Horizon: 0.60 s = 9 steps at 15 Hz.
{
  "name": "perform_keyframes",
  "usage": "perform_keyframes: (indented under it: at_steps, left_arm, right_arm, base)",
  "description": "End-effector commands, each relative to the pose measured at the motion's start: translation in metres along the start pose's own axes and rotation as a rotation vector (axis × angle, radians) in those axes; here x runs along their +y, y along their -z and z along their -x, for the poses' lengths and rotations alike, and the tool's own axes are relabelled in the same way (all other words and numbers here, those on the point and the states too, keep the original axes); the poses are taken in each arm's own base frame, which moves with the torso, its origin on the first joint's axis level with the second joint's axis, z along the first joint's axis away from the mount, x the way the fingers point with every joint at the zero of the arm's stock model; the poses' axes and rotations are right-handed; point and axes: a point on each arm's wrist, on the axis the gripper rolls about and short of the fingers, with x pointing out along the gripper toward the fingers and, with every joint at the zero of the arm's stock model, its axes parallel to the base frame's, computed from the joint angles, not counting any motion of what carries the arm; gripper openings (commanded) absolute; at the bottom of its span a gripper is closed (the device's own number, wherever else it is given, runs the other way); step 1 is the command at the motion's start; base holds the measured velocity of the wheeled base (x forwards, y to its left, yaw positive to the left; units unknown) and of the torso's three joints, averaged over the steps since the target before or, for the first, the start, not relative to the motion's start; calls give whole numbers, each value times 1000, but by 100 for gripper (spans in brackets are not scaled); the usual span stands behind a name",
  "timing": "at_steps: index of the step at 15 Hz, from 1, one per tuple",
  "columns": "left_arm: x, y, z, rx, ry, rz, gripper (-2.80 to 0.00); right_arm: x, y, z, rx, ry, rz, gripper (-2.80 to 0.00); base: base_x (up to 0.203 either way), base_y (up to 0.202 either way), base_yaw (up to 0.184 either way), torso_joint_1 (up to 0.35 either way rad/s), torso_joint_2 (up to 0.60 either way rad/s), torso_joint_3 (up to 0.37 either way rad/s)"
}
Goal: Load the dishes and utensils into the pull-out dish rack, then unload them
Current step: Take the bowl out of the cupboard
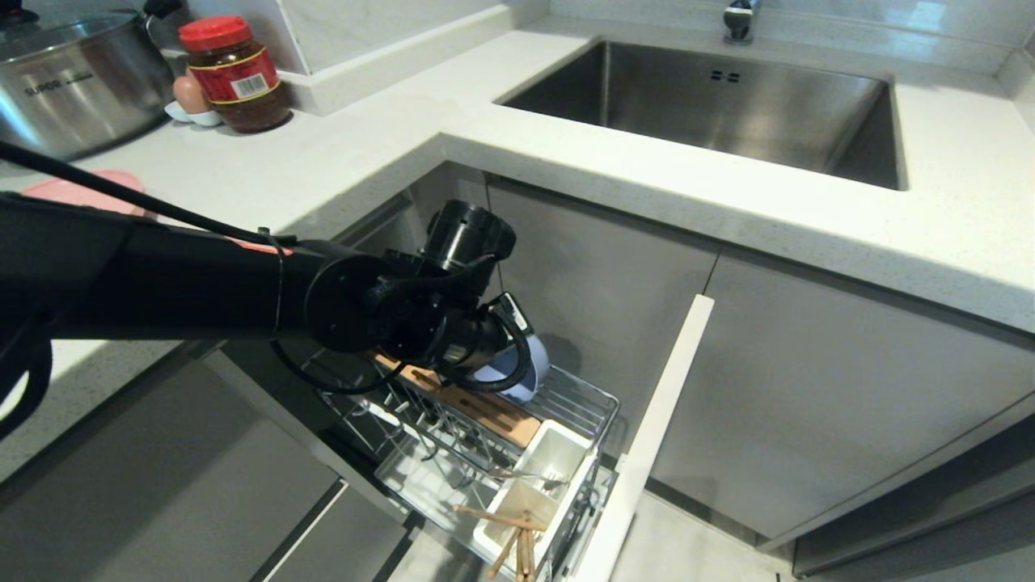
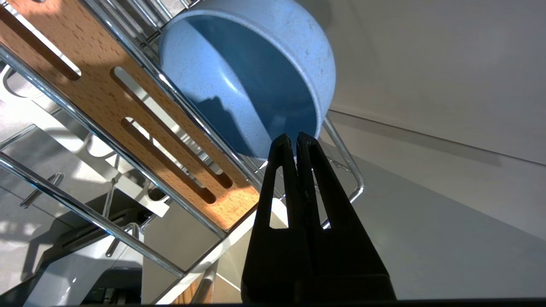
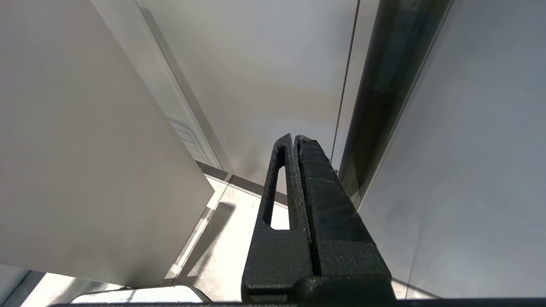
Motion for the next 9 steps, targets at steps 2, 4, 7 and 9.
perform_keyframes:
  at_steps: [2,4,7,9]
  left_arm:
    - [0,1,0,3,-4,-7,0]
    - [-1,1,1,1,0,-9,0]
    - [-1,0,1,-1,2,-7,0]
    - [-2,1,-2,-5,9,-8,0]
  right_arm:
    - [0,0,0,-3,0,-1,-280]
    - [0,0,0,-3,0,-1,-280]
    - [0,0,0,-3,0,-1,-280]
    - [0,0,0,-3,0,-1,-280]
  base:
    - [0,0,0,0,0,0]
    - [0,0,0,0,0,0]
    - [0,0,0,0,0,0]
    - [0,0,0,0,0,0]
